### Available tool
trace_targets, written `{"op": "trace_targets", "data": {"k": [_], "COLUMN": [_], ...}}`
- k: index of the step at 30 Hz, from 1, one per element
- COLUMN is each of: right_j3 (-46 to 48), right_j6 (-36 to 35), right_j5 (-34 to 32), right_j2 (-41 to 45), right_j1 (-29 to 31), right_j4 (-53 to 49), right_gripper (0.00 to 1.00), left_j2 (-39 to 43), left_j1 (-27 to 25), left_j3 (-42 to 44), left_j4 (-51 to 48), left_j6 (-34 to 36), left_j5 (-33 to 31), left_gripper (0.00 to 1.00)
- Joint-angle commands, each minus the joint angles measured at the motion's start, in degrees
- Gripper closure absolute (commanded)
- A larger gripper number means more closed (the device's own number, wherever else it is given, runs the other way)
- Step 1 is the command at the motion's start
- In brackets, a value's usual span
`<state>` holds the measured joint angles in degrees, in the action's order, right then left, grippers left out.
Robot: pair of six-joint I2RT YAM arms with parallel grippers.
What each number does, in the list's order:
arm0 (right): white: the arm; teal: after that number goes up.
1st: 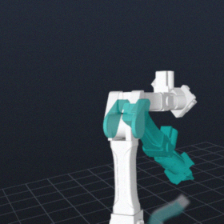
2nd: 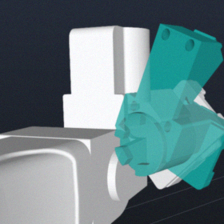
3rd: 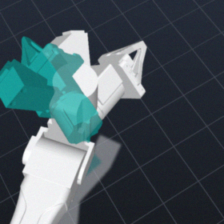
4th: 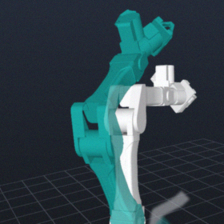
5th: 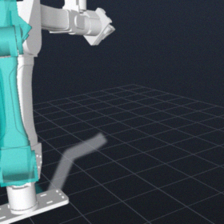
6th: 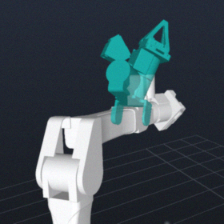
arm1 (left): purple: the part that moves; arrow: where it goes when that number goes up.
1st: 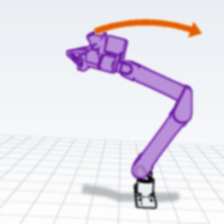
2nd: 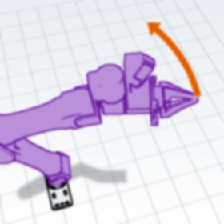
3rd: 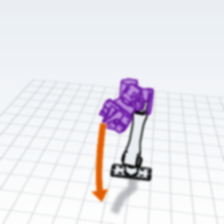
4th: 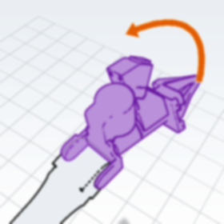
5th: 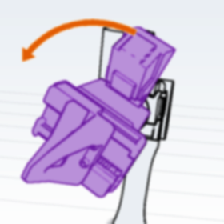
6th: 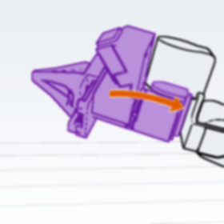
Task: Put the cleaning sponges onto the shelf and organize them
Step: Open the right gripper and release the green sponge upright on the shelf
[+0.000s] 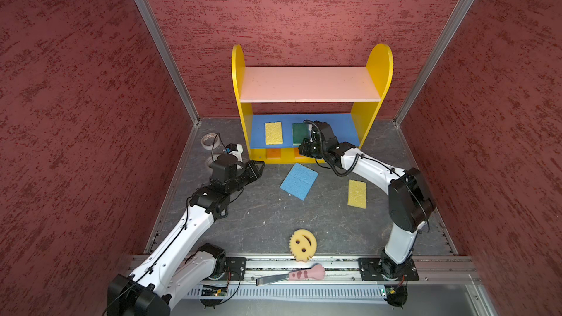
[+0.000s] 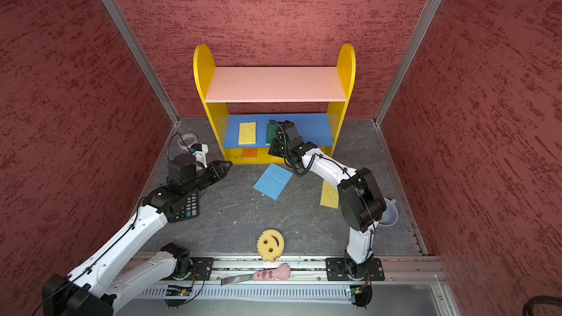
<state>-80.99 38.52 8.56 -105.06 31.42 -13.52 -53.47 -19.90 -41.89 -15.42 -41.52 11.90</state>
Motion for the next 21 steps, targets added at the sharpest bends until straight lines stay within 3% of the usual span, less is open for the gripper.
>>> {"op": "trace_targets", "data": {"k": [1, 21], "right_j3": [-1.7, 0.4], "right_j6": [1.1, 2.5], "right_j5": [0.1, 2.2], "right_j2": [-0.7, -2.1], "right_j1": [-0.9, -1.9], "right_j4": [1.6, 4.1], "right_gripper": [1.0, 1.0], "left_j2": [-0.5, -1.2], "left_j1": [0.3, 0.6], "left_j3": [-0.9, -0.6], "left_j4": [0.7, 1.1], "left_j6": [0.6, 0.5], "left_j5": [0.6, 1.2], "left_gripper": [0.61, 0.61]}}
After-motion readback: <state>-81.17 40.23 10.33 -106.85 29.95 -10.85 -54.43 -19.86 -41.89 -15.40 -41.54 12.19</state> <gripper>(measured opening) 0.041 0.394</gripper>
